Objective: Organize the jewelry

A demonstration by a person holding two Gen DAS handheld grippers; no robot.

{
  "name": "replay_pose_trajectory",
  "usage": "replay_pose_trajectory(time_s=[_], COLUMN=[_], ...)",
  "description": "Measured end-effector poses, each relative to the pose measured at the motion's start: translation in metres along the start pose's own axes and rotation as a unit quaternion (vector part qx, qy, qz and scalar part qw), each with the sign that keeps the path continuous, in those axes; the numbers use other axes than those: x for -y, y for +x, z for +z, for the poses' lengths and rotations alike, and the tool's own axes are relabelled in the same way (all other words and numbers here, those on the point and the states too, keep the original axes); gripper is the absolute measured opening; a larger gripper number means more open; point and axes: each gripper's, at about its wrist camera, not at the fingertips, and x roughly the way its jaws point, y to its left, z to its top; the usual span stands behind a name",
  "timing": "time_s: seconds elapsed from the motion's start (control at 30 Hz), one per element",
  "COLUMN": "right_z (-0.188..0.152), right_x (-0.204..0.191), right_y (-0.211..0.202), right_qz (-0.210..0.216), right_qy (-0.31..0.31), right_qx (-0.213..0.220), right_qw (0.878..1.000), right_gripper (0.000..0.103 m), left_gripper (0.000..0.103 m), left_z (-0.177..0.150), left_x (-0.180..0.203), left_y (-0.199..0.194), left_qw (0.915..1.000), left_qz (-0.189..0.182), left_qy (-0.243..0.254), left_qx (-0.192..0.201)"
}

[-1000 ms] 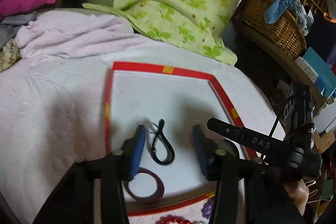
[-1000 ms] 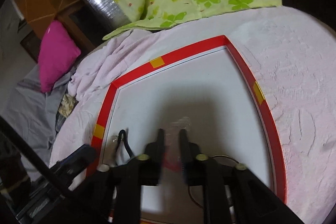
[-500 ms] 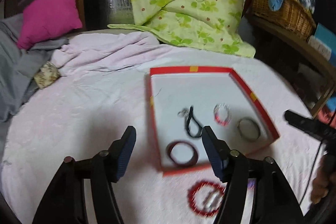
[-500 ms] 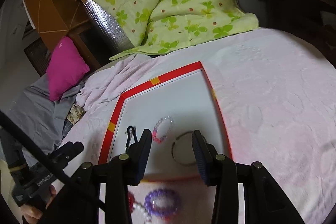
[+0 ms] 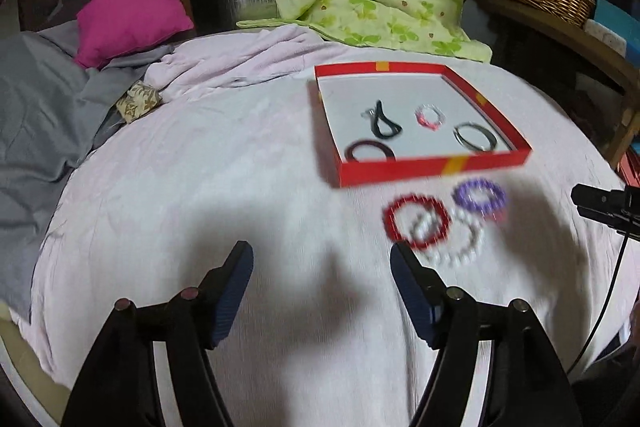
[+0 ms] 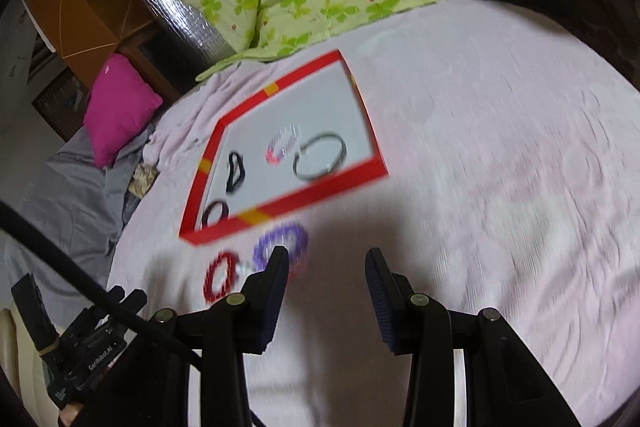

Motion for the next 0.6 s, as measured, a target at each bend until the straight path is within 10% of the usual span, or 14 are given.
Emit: replay_pose_trajectory(time_s=[0.6], right_z=[-0.025], right_x=[-0.028], right_y=[0.014], right_qz=[0.002], right_qy=[-0.054], right_qx=[-0.034], right_qw=[0.998], right_gripper=[0.043], left_gripper=[0.072], left_z=[-0.008], left_x=[0.019], left_y=[-0.008], left_qw=[0.9985], left_qz=[0.032], left_qy=[0.041], left_qx=[0.019])
